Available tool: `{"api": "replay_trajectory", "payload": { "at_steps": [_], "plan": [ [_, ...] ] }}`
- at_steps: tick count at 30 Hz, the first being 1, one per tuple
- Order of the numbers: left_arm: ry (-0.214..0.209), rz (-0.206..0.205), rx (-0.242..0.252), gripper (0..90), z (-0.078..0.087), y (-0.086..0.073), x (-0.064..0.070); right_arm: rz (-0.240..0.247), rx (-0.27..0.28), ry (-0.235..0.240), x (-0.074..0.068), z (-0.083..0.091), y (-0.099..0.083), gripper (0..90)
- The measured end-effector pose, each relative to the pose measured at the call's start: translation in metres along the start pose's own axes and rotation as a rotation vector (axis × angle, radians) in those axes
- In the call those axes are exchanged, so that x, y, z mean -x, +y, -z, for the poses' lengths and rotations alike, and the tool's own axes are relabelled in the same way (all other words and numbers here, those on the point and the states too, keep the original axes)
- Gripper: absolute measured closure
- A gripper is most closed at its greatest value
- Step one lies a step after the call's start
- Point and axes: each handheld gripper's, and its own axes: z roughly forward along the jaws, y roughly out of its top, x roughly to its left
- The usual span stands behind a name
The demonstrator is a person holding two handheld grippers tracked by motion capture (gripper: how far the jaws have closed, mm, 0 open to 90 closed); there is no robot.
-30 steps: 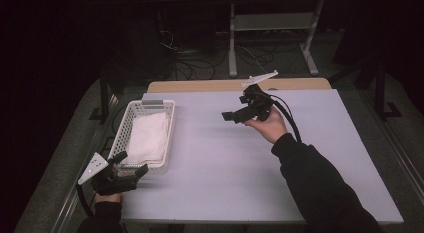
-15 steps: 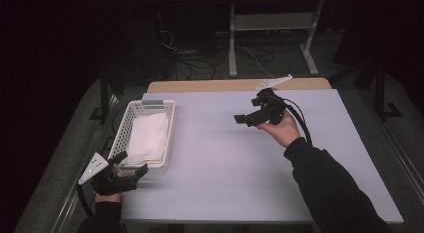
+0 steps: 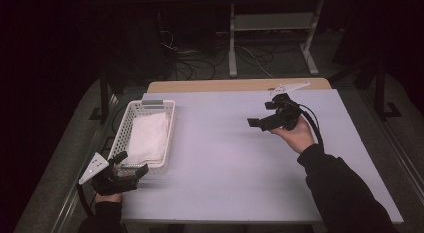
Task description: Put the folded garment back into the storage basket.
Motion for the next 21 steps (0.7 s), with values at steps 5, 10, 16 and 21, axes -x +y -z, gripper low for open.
{"api": "replay_trajectory", "payload": {
  "at_steps": [5,10,16,21],
  "plan": [
    [0.000,0.000,-0.003,0.0,0.000,0.000,0.000,-0.011,0.010,-0.012,0.006,0.010,-0.010,0.0],
    [0.002,-0.002,-0.002,0.0,0.000,0.000,0.000,-0.017,0.016,-0.021,0.010,0.020,-0.018,0.0],
    [0.003,-0.003,-0.004,0.0,0.000,0.000,0.000,-0.024,0.028,-0.034,0.013,0.034,-0.027,0.0],
    [0.003,-0.005,-0.007,0.0,0.000,0.000,0.000,-0.034,0.032,-0.045,0.018,0.042,-0.037,0.0]
  ]
}}
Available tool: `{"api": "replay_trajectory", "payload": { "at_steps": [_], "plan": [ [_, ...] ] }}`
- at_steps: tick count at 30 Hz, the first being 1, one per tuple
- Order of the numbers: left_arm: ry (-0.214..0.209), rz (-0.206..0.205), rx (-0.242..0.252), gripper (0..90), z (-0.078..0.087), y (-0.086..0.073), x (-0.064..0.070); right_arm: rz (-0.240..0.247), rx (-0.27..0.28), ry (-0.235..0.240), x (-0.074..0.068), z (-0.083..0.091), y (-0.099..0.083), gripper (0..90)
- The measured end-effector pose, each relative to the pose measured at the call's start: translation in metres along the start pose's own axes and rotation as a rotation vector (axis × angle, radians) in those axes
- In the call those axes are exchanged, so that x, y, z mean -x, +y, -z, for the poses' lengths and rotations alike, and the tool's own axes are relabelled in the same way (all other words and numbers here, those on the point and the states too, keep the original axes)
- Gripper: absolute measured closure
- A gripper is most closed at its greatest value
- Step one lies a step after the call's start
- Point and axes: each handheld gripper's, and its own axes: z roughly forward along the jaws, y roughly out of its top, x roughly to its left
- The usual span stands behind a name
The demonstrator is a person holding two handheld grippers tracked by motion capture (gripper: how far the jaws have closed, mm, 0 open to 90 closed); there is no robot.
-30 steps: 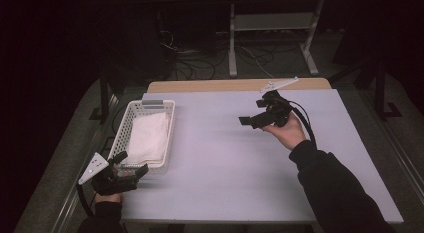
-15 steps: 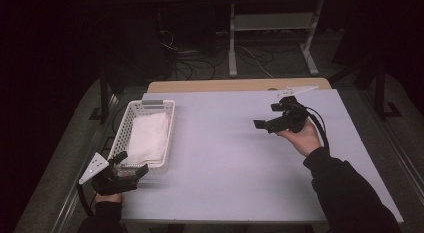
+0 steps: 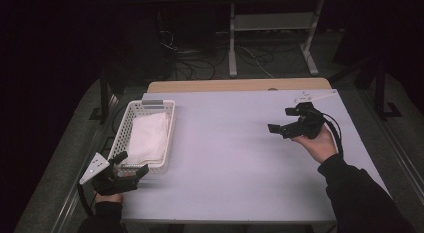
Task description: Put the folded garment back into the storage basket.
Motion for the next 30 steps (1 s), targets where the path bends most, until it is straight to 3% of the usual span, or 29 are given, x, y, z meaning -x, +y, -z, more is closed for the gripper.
{"api": "replay_trajectory", "payload": {
  "at_steps": [30],
  "plan": [
    [0.001,-0.004,-0.002,0.0,0.000,0.000,0.000,-0.067,0.009,-0.034,0.018,0.043,-0.084,0.0]
  ]
}}
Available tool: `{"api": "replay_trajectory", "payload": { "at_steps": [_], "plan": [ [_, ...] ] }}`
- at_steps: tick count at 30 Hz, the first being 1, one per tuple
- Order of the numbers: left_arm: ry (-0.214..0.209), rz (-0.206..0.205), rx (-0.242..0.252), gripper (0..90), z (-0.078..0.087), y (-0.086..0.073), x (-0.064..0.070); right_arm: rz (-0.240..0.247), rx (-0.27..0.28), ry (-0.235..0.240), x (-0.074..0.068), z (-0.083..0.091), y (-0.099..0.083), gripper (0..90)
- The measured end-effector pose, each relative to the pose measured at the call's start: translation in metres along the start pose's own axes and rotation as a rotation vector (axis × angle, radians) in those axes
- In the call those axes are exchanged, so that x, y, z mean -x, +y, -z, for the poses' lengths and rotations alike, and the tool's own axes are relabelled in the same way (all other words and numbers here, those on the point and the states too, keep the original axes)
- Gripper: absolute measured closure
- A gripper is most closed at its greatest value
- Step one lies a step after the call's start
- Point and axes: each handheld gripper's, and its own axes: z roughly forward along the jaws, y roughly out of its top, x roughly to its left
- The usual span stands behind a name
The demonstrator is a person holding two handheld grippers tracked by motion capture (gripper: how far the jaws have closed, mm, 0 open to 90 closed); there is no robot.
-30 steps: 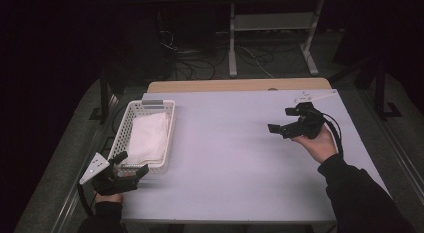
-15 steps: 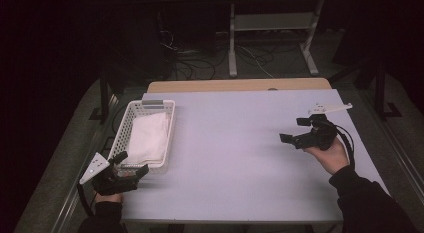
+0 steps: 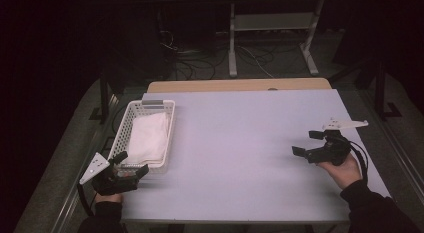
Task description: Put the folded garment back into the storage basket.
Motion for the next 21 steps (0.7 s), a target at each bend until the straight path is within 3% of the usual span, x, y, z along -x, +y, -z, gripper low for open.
{"api": "replay_trajectory", "payload": {
  "at_steps": [11,21],
  "plan": [
    [-0.001,-0.003,0.002,0.0,0.000,0.000,0.000,0.007,0.010,-0.021,-0.001,0.017,-0.031,0.0],
    [-0.007,-0.006,0.005,0.0,0.000,0.001,0.001,0.002,0.023,-0.035,-0.001,0.026,-0.047,0.0]
  ]
}}
